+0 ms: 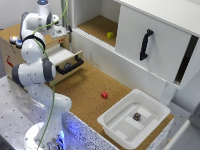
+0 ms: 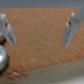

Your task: Move the blue light switch to turn on the blue light

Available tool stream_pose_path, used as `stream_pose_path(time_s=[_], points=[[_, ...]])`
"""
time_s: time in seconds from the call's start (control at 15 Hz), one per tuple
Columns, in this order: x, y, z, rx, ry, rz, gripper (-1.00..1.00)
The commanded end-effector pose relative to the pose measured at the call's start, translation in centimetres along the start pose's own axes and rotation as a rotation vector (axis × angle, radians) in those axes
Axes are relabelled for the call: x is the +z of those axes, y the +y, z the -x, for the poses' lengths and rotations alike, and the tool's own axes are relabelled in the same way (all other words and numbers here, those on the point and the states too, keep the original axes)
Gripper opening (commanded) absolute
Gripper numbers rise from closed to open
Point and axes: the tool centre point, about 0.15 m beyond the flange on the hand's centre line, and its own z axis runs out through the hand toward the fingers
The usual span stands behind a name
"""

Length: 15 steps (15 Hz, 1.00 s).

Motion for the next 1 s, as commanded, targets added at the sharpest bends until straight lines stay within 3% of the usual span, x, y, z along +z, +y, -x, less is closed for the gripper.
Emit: stream_pose_path(time_s=[0.0, 0.27, 0.33, 0.93], points=[[-0.7, -7.1, -8.2, -0.122, -0.194, -0.063, 1.00], [1.0, -8.2, -10.7, -0.177, -0.226, -0.045, 1.00], [1.0, -7.9, -10.8, -0.177, -0.224, -0.027, -1.00], [1.1, -8.4, -10.3, -0.175, -0.204, -0.044, -1.00]])
